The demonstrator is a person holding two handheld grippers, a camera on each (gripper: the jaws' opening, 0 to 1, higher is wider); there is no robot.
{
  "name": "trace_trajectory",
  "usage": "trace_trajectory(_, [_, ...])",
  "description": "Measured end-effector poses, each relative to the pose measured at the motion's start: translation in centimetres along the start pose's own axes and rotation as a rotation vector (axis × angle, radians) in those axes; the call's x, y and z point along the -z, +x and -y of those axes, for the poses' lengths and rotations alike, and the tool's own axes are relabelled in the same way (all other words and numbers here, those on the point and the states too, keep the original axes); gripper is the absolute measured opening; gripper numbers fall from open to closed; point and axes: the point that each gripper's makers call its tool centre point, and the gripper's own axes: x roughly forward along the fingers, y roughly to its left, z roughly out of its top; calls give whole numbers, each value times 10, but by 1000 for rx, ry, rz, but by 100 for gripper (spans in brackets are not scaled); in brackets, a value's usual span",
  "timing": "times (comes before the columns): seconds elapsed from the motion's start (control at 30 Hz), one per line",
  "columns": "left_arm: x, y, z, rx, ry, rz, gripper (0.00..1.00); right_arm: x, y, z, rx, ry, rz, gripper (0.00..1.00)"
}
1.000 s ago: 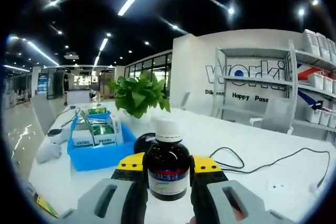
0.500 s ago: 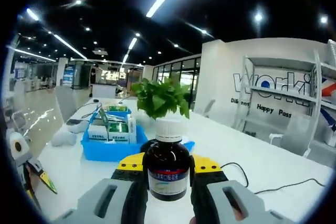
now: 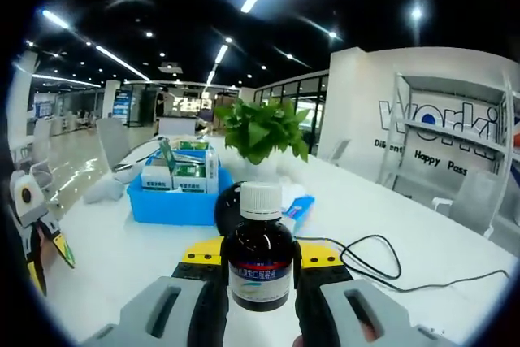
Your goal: Rotate the medicine bottle to make it face forward pick up the medicine bottle inspect the drug traceability code place the medicine on the table
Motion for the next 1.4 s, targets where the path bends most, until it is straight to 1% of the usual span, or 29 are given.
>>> trace_trajectory(0.33, [0,0,1,2,5,0,36,12,2,0,-8,7,-26,26])
trace_trajectory(0.43, [0,0,1,3,5,-1,36,12,3,-2,-19,8,-26,26])
trace_trajectory(0.67, [0,0,1,4,6,-2,36,9,4,-16,-77,5,-14,26])
trace_trajectory(0.77, [1,0,1,3,6,-3,36,7,4,-28,-115,9,-9,26])
trace_trajectory(0.87, [1,0,0,2,7,-3,36,7,4,-37,-138,-20,-18,26])
trace_trajectory(0.9, [1,0,0,2,7,-3,36,7,5,-37,-140,-21,-19,26])
trace_trajectory(1.17, [1,0,0,2,9,-4,36,0,0,-27,-115,-18,-6,26])
trace_trajectory(1.27, [1,1,0,2,7,-3,36,-8,-6,-24,-107,-7,6,26])
trace_trajectory(1.33, [1,1,1,3,8,-3,36,-14,-9,-18,-94,0,14,26])
trace_trajectory(1.4, [1,1,1,3,9,-3,36,-20,-14,-17,-77,7,22,26])
